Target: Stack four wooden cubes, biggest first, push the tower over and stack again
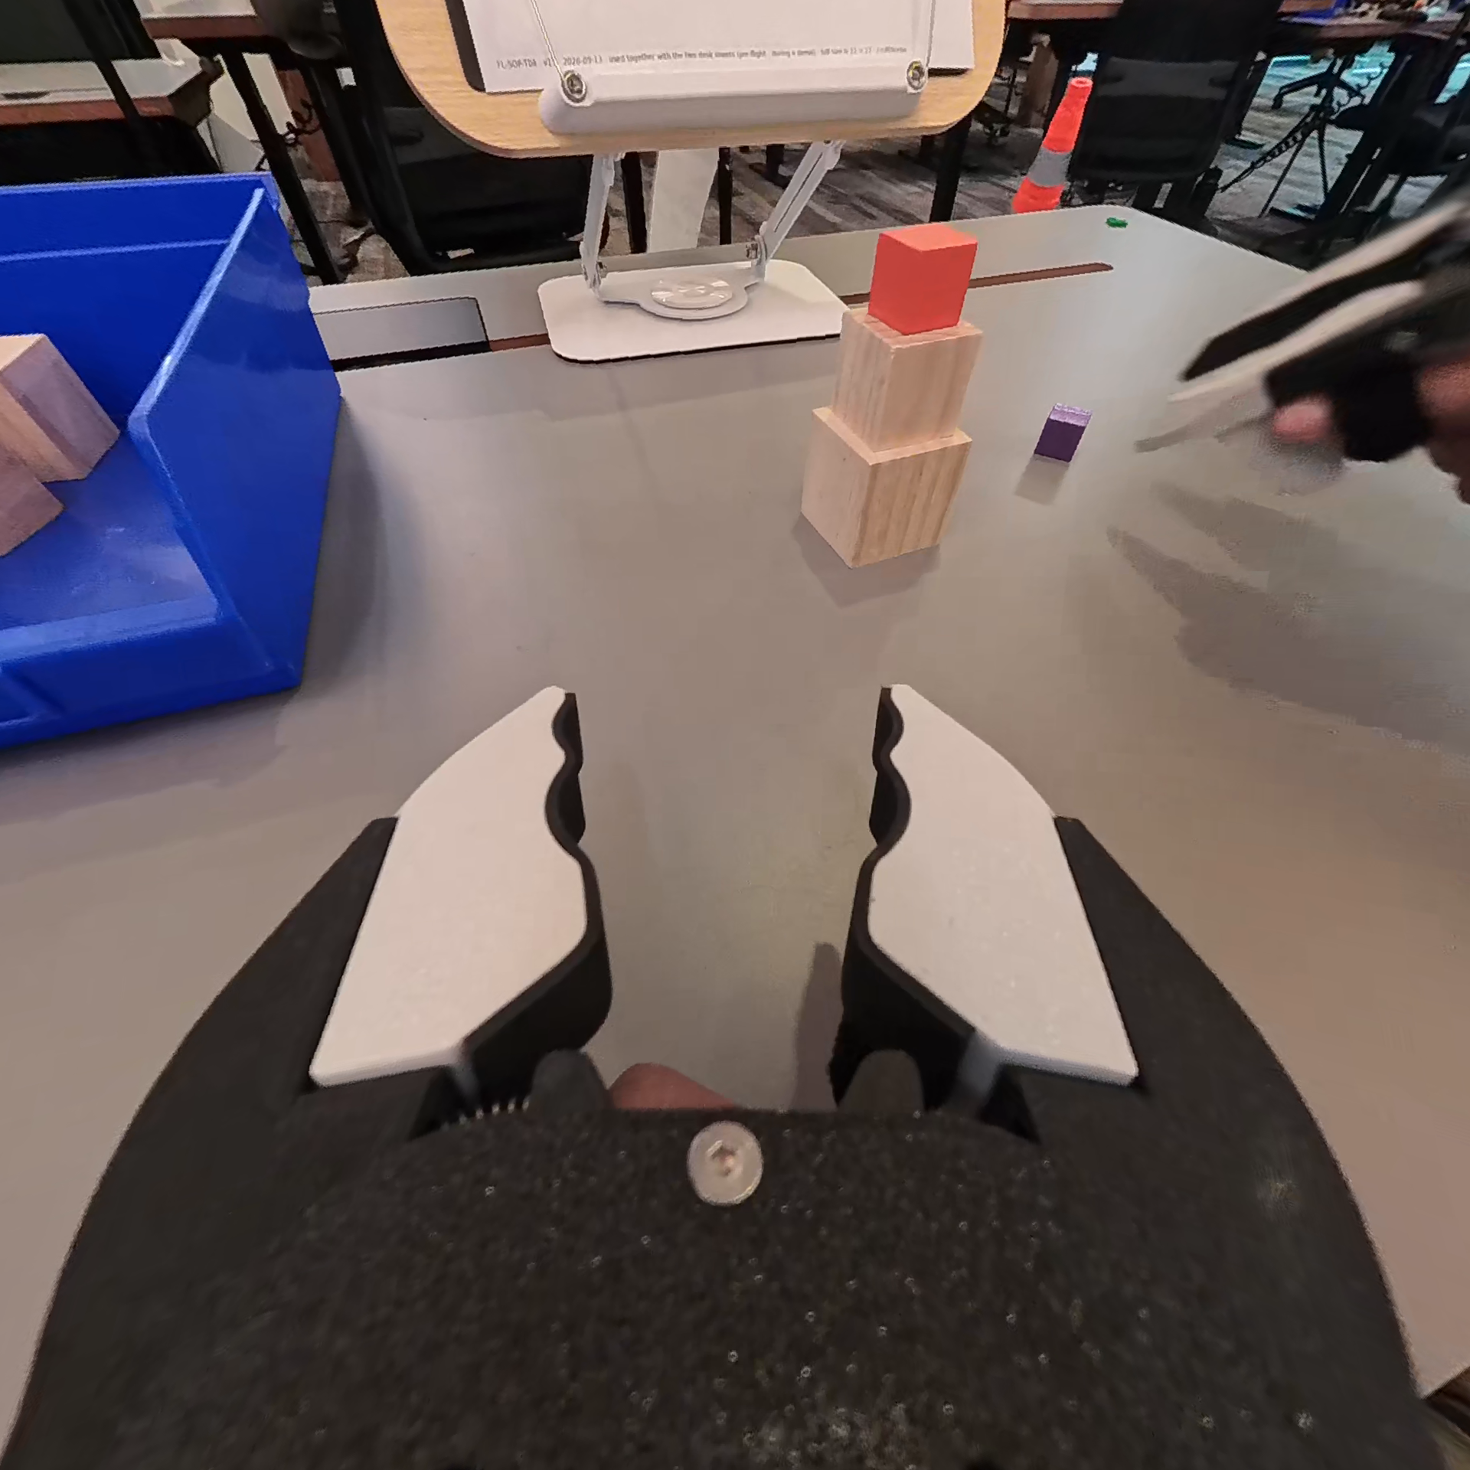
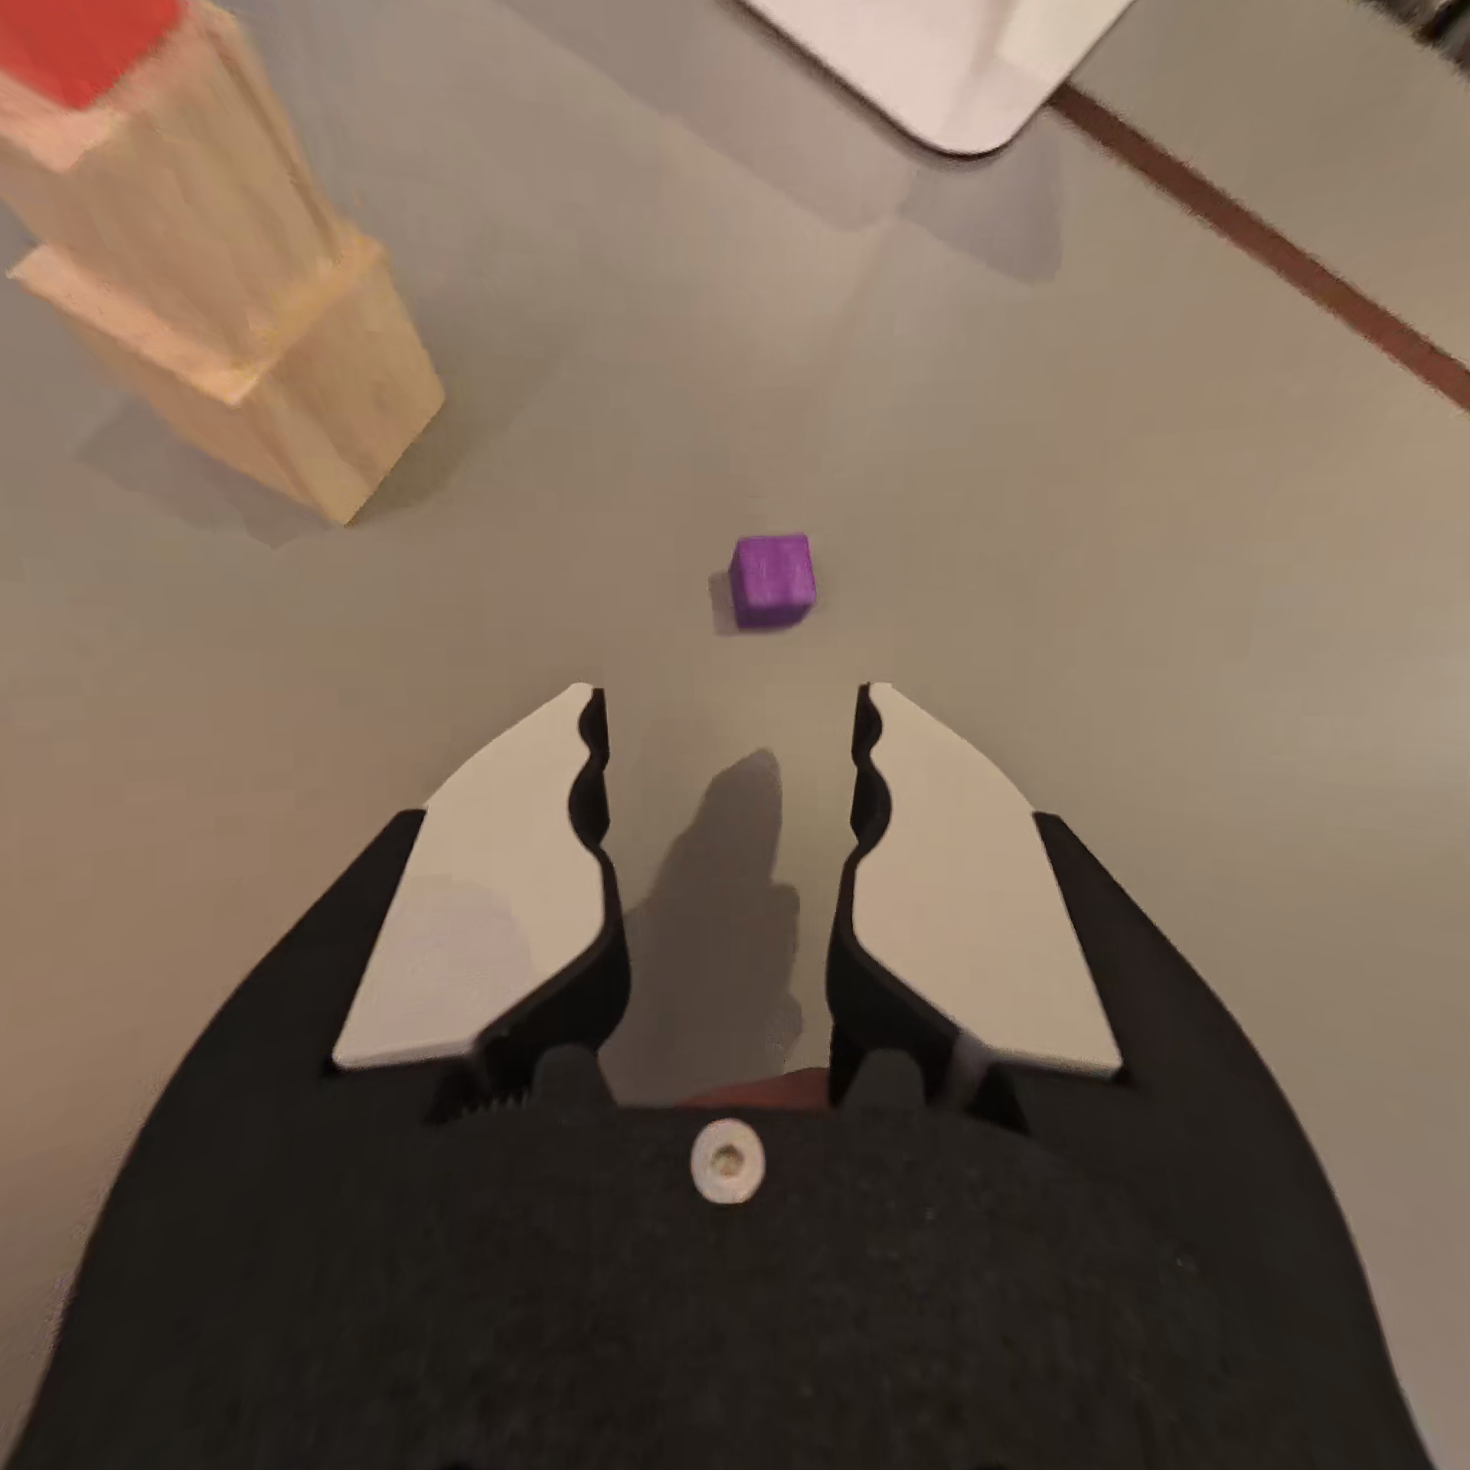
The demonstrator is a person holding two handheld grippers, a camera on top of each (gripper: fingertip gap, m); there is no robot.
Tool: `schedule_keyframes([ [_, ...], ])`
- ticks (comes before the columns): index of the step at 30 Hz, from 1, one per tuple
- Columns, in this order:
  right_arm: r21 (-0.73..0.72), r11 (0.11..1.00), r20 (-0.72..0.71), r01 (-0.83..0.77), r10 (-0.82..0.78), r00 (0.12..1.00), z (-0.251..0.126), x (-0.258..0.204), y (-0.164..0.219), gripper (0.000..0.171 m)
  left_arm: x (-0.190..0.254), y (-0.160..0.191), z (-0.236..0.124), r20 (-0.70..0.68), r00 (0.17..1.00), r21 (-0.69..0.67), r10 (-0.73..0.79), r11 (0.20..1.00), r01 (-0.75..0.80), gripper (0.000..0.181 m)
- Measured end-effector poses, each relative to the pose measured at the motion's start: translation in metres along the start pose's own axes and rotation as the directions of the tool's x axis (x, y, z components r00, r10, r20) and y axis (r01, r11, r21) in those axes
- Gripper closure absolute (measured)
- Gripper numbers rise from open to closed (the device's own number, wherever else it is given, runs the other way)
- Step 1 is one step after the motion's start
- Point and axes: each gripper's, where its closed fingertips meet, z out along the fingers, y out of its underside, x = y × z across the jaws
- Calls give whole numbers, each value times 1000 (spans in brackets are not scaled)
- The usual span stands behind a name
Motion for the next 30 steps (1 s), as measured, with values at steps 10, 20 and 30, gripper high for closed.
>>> schedule_keyframes([
  [10, -253, 965, 89, 69, -48, 995, 49, 11, -9, 122, 2, 1, 1, -11, 1000, -11, 2, 1000, -2, 111],
  [20, -319, 944, 169, 86, -32, 985, 50, -1, -5, 149, 0, 1, 0, -27, 999, -6, -26, 1000, 26, 112],
  [30, 137, 973, -66, 183, -175, 982, -38, -18, -51, 149, 2, 1, 0, -16, 1000, -6, -1, 1000, 0, 113],
])
